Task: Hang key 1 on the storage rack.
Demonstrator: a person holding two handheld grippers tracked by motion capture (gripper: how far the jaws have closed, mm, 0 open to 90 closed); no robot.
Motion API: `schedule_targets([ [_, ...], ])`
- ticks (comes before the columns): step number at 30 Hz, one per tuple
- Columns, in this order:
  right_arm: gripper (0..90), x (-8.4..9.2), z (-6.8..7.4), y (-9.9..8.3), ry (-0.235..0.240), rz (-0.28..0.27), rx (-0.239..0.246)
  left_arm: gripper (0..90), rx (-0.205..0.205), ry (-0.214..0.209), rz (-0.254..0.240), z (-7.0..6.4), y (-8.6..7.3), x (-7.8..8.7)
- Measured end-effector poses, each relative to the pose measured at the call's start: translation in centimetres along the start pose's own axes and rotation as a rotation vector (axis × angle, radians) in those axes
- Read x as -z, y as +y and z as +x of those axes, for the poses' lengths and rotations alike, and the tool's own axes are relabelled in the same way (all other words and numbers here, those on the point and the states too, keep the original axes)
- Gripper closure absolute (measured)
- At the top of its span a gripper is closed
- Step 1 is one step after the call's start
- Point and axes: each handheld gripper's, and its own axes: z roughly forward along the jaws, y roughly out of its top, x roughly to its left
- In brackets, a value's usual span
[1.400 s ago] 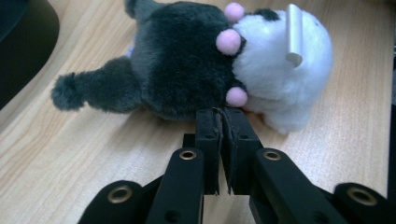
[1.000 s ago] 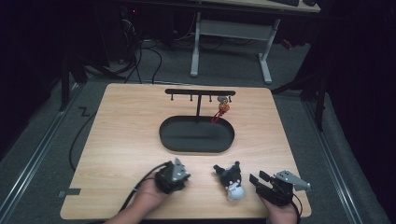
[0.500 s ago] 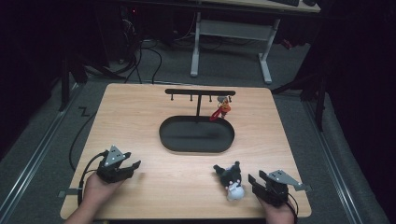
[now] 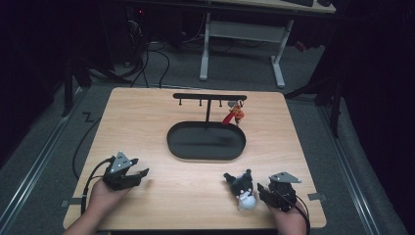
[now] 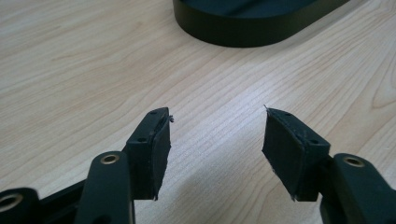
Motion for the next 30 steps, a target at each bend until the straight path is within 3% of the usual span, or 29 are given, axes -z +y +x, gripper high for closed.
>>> schedule_targets([
  [10, 40.2, -0.2, 0.1, 2.8, -0.001, 0.197, 0.045, 41.6, -0.044, 0.01, -0.001, -0.7, 0.2, 0.4],
  [13, 38.7, -0.2, 0.1, 3.3, 0.021, 0.238, 0.044, 41.6, -0.043, 0.012, -0.008, -0.7, 0.2, 0.6],
  [26, 36.7, -0.1, -1.0, 5.1, 0.029, 0.368, 0.059, 42.1, -0.065, -0.009, -0.006, -1.1, 0.4, 0.0],
  [30, 36.3, -0.2, -1.4, 5.4, 0.04, 0.435, 0.052, 42.2, -0.063, -0.011, -0.009, -1.1, 0.4, 0.0],
])
